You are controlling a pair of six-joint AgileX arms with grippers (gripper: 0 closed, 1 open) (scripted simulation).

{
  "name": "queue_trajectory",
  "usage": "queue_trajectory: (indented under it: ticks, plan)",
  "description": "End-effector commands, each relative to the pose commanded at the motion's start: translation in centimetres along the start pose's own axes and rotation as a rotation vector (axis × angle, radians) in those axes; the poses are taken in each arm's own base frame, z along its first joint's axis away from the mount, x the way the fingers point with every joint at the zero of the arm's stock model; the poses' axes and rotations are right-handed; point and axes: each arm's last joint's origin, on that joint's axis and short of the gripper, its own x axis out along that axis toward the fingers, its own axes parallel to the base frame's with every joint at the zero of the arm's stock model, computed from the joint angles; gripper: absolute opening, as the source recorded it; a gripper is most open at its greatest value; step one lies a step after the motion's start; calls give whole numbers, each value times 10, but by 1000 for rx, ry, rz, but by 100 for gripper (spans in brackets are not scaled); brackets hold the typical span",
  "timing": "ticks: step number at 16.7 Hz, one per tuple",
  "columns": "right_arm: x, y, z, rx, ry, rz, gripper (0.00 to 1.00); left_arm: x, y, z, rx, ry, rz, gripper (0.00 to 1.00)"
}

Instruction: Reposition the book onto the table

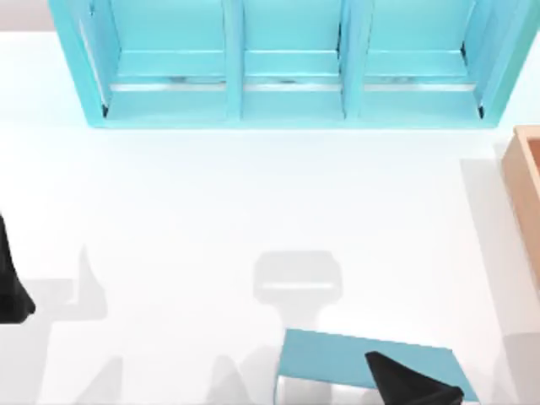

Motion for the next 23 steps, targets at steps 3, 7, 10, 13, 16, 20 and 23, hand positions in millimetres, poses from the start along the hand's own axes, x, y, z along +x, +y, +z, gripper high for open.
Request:
queue_trajectory:
  ticks: [3, 7, 10, 13, 16, 20, 23]
  plan:
    - [0, 0, 0, -1, -1, 1, 100, 0, 0, 0, 0, 0, 0, 100]
    - [-5, 4, 6, 8, -11, 23, 100, 0, 0, 0, 0, 0, 0, 100]
    - [-13, 11, 15, 11, -19, 61, 100, 0, 0, 0, 0, 0, 0, 100]
    - [-25, 19, 24, 13, -20, 105, 100, 0, 0, 0, 0, 0, 0, 100]
    - [-41, 26, 33, 18, -12, 142, 100, 0, 0, 0, 0, 0, 0, 100]
    - [-68, 31, 42, 26, 9, 158, 100, 0, 0, 0, 0, 0, 0, 100]
    - [-89, 32, 47, 27, 23, 138, 100, 0, 0, 0, 0, 0, 0, 100]
